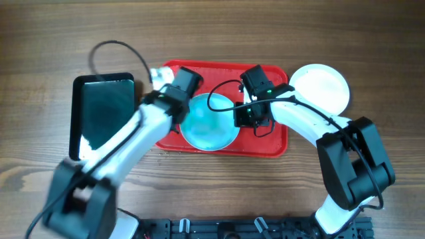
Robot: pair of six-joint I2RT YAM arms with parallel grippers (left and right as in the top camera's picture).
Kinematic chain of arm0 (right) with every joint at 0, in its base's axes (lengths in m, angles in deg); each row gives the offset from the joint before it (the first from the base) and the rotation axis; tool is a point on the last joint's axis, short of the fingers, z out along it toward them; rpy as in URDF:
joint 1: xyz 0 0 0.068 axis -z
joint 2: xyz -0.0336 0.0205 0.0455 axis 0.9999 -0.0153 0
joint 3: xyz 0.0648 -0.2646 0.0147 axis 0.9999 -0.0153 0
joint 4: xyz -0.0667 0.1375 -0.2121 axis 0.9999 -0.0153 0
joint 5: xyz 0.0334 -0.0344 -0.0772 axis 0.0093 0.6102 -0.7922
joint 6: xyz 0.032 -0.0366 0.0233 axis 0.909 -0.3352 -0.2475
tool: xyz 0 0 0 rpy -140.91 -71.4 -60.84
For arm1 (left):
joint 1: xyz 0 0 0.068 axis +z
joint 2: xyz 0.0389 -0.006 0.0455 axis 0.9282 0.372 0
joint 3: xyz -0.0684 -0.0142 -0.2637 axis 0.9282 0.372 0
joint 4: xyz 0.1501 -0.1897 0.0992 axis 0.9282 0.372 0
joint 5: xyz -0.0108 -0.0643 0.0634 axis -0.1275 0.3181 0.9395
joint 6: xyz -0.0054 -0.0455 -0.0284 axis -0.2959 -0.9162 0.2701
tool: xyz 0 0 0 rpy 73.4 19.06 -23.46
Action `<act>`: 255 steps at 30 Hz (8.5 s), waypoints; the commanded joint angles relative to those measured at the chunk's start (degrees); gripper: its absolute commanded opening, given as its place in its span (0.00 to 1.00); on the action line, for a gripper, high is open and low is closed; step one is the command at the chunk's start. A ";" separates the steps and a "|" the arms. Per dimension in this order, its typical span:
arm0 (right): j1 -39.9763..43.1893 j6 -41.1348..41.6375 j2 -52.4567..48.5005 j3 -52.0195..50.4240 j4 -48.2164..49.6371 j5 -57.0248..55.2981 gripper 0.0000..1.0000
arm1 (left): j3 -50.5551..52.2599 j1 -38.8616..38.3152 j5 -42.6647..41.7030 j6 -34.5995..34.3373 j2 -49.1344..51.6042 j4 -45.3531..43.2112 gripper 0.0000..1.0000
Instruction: Clean dirty plates on tray and stack at the side
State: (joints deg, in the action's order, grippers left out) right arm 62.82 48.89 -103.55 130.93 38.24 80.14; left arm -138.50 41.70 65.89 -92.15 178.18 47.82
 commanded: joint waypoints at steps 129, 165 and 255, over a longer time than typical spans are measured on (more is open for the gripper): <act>16.04 50.38 96.89 -8.37 -53.11 -13.55 1.00 | 0.59 48.48 -40.50 -3.76 -28.06 8.81 1.00; 27.15 -25.70 106.53 -62.82 33.22 -9.99 0.99 | 0.57 48.48 -40.50 -3.76 -28.06 8.81 1.00; 27.15 -25.70 106.53 -62.79 33.22 -9.99 1.00 | 60.26 18.91 -35.32 34.27 -90.68 -33.35 1.00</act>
State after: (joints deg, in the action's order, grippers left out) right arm 89.73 23.91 2.45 68.18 71.33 70.89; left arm -78.45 62.90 30.29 -59.06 88.10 14.05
